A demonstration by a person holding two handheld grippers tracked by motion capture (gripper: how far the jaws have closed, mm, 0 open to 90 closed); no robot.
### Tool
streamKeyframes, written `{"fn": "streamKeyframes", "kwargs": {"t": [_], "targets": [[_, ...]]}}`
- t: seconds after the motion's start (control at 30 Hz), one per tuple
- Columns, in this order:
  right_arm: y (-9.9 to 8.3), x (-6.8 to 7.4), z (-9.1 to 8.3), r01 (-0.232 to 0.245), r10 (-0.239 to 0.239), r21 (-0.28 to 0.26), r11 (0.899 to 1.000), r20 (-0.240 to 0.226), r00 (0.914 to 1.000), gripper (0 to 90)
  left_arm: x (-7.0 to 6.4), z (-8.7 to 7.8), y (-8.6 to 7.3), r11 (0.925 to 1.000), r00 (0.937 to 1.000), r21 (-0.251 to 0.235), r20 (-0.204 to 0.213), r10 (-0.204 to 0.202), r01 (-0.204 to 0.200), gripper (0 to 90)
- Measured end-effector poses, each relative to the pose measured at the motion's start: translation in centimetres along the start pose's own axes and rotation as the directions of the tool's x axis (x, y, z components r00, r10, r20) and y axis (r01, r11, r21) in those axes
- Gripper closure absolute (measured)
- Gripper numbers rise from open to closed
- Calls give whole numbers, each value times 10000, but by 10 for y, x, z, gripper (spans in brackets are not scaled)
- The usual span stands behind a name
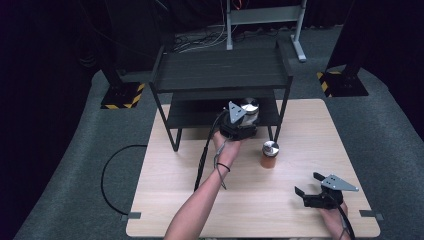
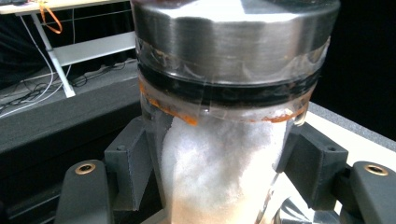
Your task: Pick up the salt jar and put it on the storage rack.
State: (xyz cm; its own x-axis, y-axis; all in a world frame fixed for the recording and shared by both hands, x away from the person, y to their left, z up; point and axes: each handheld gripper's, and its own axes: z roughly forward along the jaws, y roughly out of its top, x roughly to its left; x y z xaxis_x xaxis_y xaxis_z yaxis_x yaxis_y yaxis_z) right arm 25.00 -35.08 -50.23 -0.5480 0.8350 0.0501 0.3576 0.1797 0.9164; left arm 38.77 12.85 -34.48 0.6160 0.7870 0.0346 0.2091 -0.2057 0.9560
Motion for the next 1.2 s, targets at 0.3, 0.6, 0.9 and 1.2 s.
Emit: {"fn": "streamKeyframes", "kwargs": {"t": [0.3,0.6,0.9,1.2], "targets": [[0,0,0,8,-8,-17,10000,-14,10000,13,-4,8,10,9998,9999,-92,-60,152,-153,314],[0,-1,0,6,-6,-30,10000,-29,10000,13,-10,16,15,9999,9994,-90,-324,116,-119,314],[-1,-1,0,-20,20,-50,10000,-13,10000,13,-12,25,14,10000,9988,5,-489,5,-5,313],[-1,-1,-1,-27,27,-71,10000,-10,10000,13,-10,35,9,9989,9969,-91,-644,-456,451,314]]}}
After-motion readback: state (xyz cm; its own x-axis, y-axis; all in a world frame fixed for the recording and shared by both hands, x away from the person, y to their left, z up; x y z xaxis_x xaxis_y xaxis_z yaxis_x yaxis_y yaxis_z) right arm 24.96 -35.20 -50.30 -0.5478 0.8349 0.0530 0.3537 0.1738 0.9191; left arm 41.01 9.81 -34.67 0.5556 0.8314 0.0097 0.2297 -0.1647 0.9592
